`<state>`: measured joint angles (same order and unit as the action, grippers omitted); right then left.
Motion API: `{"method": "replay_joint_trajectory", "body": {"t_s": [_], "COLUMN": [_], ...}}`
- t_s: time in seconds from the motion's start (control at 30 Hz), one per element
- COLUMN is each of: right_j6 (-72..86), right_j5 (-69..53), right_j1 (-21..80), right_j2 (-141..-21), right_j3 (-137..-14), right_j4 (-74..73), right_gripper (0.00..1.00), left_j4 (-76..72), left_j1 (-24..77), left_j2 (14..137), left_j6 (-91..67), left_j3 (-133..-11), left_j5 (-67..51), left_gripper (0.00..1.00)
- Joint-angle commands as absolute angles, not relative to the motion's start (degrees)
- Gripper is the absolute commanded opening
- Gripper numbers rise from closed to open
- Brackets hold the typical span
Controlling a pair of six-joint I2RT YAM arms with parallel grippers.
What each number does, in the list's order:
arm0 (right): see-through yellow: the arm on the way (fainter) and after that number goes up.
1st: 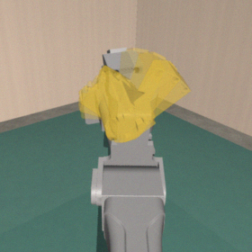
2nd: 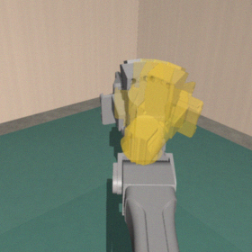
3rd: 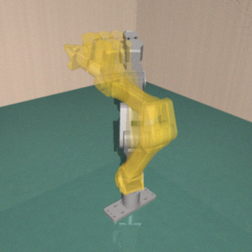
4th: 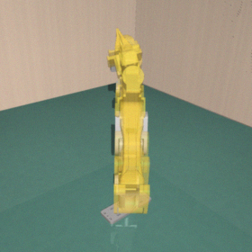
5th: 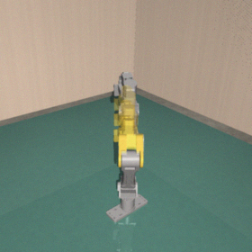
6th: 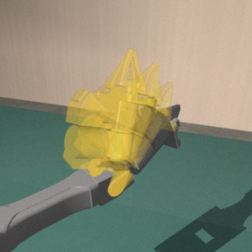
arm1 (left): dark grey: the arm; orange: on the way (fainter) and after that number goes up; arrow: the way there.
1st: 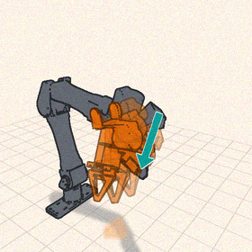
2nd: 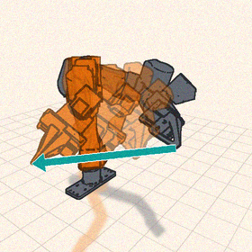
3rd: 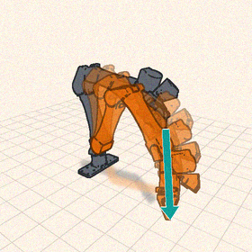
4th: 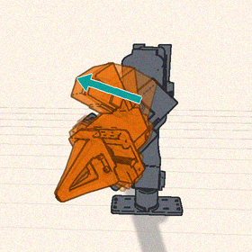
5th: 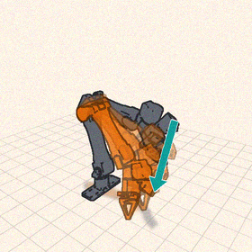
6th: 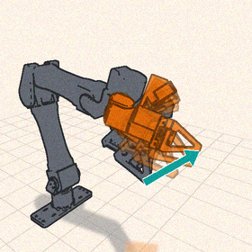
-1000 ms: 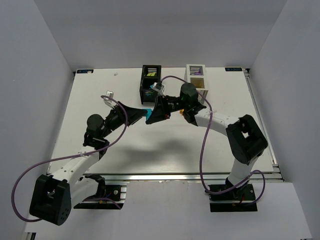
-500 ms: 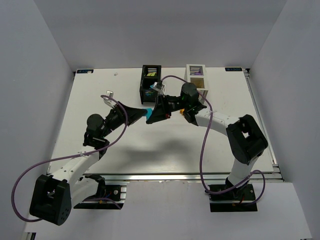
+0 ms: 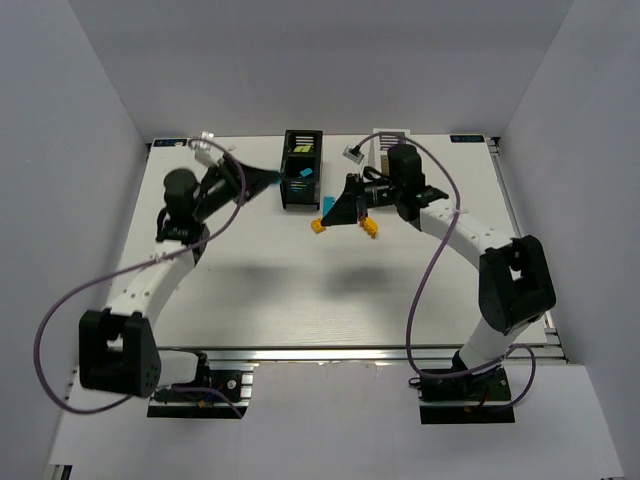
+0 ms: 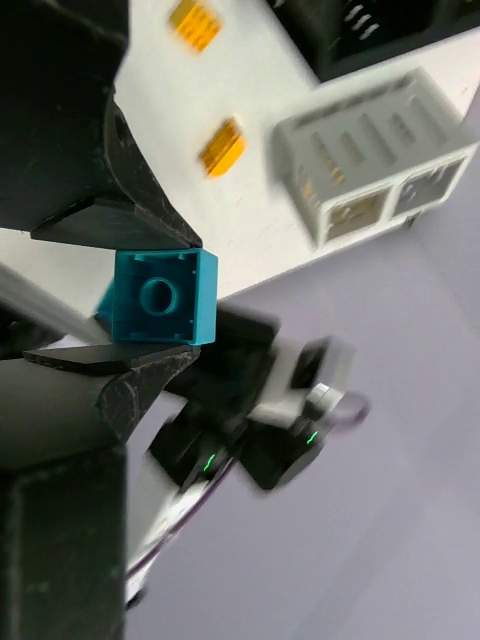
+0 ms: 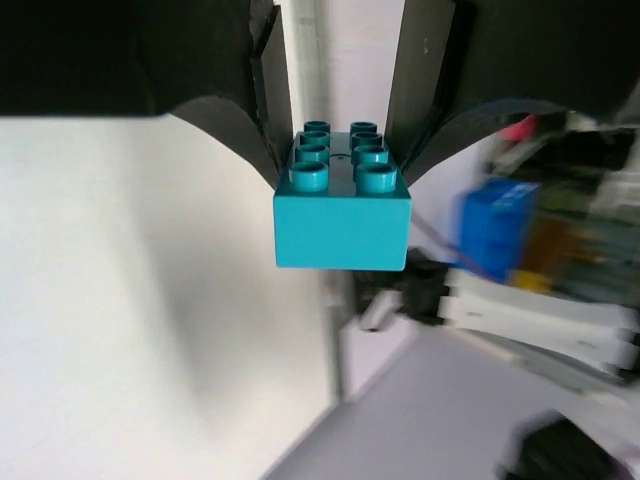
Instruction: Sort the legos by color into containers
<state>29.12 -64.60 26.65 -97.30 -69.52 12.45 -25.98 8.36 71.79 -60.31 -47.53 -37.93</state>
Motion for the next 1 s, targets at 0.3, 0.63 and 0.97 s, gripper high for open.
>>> {"method": "replay_joint_trajectory", "body": {"t_s": [0.3, 0.63, 0.97], "right_j6": [-16.2, -17.5, -17.6], "right_j5": [-36.1, -35.1, -35.4], "right_j1": [24.7, 22.0, 21.8], "right_j2": [-81.4, -79.8, -79.6], "right_j3": [-65.5, -63.6, -62.5], "right_j4": [-16.1, -15.1, -14.9], "right_gripper": [0.00, 0.00, 0.00], "left_j4": [16.2, 19.7, 18.1], "left_j1": [16.3, 21.0, 22.1], "left_j2": [102.9, 113.6, 115.9], "left_j6": [-31.7, -28.0, -28.5], "left_j3": [-91.8, -99.4, -100.2], "left_j5": [-12.4, 2.1, 4.0], "left_gripper": [0.05, 0.11, 0.18]}}
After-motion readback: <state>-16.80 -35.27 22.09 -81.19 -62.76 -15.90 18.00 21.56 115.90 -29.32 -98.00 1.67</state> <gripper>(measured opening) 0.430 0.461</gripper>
